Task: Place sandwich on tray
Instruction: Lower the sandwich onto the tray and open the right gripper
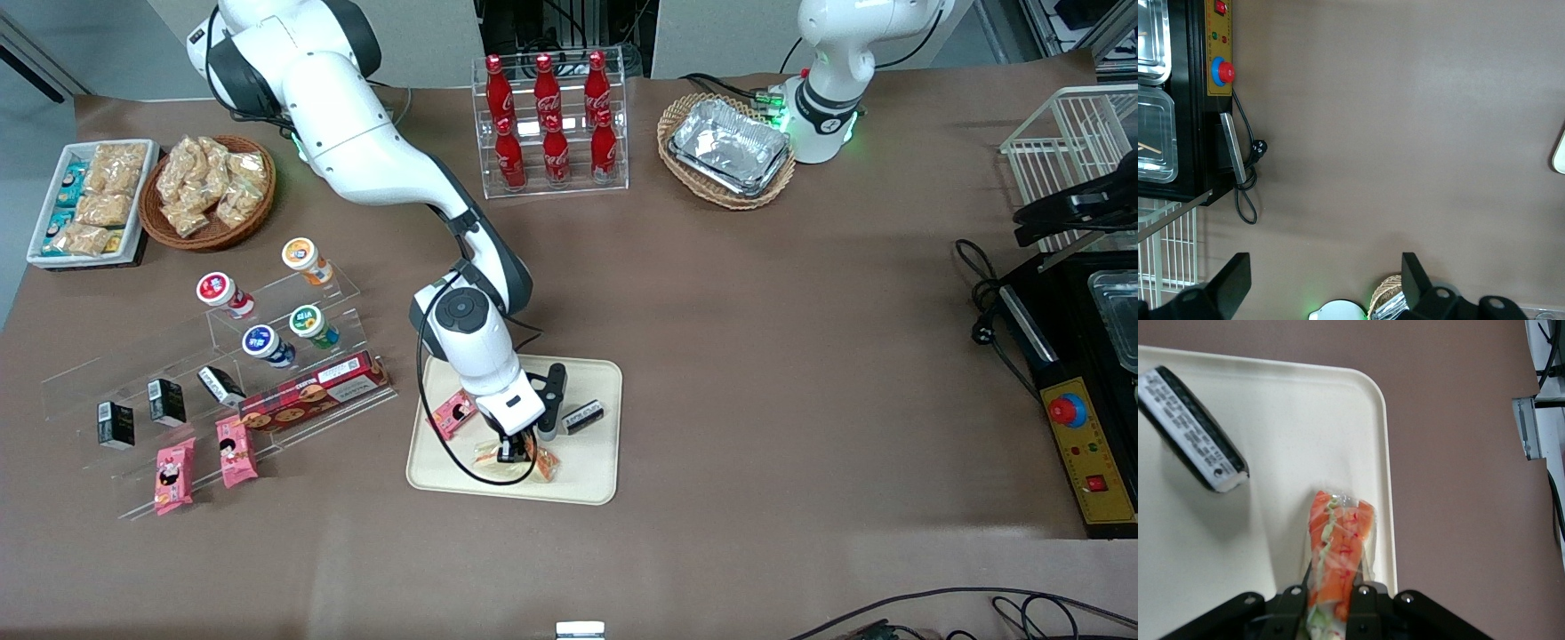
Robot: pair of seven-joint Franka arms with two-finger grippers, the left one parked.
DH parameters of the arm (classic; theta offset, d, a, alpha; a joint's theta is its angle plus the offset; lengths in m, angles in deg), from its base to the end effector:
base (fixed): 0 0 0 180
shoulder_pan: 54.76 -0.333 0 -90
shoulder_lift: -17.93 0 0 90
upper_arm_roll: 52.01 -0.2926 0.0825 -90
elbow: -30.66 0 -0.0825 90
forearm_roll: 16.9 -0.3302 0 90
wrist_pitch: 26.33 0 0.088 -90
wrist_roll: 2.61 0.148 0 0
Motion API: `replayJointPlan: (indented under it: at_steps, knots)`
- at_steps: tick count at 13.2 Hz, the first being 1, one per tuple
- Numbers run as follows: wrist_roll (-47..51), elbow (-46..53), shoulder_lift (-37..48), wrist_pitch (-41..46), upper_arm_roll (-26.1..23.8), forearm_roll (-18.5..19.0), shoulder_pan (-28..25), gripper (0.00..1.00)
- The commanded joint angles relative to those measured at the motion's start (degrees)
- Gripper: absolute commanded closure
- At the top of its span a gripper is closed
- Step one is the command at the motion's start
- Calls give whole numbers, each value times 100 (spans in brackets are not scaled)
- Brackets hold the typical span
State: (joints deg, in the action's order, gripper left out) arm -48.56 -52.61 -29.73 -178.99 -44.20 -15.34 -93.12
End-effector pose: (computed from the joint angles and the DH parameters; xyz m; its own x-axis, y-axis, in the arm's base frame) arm 0.6034 0.3791 0.2141 0.1166 0.9785 0.1703 0.9211 -0.1707 0.3500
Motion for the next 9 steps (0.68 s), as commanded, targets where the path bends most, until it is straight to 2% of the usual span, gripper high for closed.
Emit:
replayJointPlan:
  at_steps: [1,2,9]
  knots:
    - [59,241,-139,-54,28,125,57,45]
    - [51,241,-130,-54,28,125,66,0]
    - [16,276,53,69,-68,-138,338,0]
